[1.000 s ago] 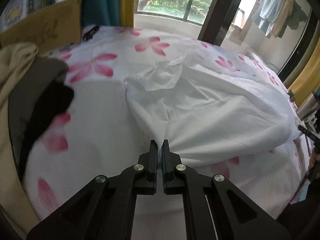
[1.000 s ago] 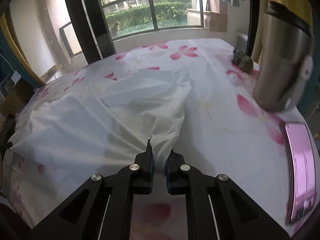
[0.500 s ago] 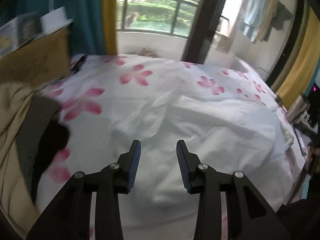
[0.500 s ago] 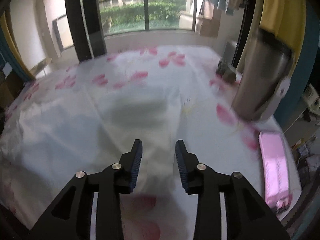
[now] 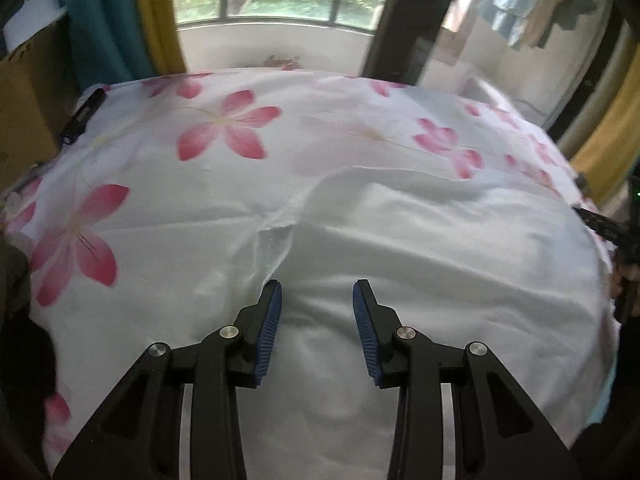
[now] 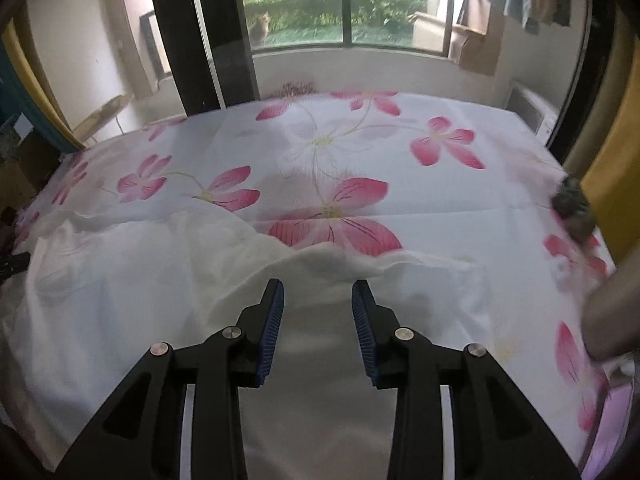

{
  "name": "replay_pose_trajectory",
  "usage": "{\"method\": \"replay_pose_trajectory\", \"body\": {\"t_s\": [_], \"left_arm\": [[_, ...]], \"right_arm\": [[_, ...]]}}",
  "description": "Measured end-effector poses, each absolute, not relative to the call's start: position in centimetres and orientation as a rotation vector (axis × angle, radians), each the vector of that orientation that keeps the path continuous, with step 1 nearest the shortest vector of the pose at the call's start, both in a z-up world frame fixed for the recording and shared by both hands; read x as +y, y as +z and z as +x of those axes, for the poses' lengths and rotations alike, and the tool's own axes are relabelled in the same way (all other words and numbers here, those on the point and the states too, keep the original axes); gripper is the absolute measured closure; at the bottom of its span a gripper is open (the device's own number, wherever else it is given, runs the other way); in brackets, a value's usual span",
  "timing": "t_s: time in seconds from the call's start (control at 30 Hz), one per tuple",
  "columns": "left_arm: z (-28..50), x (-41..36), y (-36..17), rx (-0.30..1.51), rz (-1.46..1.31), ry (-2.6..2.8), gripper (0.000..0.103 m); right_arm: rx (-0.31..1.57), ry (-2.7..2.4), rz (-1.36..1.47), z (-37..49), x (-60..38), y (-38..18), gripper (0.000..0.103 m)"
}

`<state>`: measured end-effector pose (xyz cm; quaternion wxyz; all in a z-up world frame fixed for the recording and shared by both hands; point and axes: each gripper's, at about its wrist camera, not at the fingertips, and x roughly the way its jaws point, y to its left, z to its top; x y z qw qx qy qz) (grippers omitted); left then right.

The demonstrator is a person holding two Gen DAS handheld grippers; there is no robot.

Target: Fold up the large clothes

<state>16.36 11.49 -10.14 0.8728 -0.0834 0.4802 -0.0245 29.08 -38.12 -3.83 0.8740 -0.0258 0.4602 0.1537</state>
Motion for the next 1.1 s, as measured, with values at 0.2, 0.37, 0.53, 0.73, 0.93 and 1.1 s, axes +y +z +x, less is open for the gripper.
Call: {"method": "replay_pose_trajectory", "body": {"t_s": [0.2,0.37,0.53,0.73,0.93,1.1], "left_arm": [[18.8,13.6,-10.2,0.992,-0.127,0.058,0.064],[19.4,15.1,-10.4,0.991,-0.087,0.130,0.064],[18.0,15.5,-10.5,0.974,-0.067,0.173,0.064],[17.3,15.5,-9.9,0.967,-0.066,0.191,0.064],[15.1,15.2,-7.4,0.874,-0.103,0.168,0.064],[13.1,13.7,-5.7,0.799,-0.128,0.122,0.064]], "right_arm": [[0.975,0.303,-0.068,32.0,-37.7,-5.2,0.068],[0.967,0.279,-0.083,33.1,-37.8,-5.2,0.068],[0.968,0.203,-0.103,33.0,-39.0,-5.1,0.068],[0.947,0.100,-0.094,31.7,-41.3,-4.2,0.065],[0.901,0.074,-0.066,28.8,-43.0,-1.9,0.044],[0.877,0.063,-0.042,26.3,-43.6,-0.6,0.043]]}}
